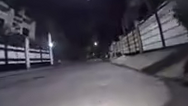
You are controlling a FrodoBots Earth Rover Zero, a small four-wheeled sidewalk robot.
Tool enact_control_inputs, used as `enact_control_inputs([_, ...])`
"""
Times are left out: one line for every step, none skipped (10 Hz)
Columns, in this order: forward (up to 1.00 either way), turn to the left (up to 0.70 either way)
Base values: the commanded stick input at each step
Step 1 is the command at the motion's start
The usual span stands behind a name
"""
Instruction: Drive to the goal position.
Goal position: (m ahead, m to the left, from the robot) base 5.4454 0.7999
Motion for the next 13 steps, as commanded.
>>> enact_control_inputs([0.70,-0.35])
enact_control_inputs([0.70,-0.14])
enact_control_inputs([0.70,0.00])
enact_control_inputs([0.70,0.00])
enact_control_inputs([0.70,0.00])
enact_control_inputs([0.70,0.00])
enact_control_inputs([0.70,0.00])
enact_control_inputs([0.70,0.00])
enact_control_inputs([0.70,0.00])
enact_control_inputs([0.70,0.00])
enact_control_inputs([0.70,0.00])
enact_control_inputs([0.70,0.00])
enact_control_inputs([0.70,0.00])
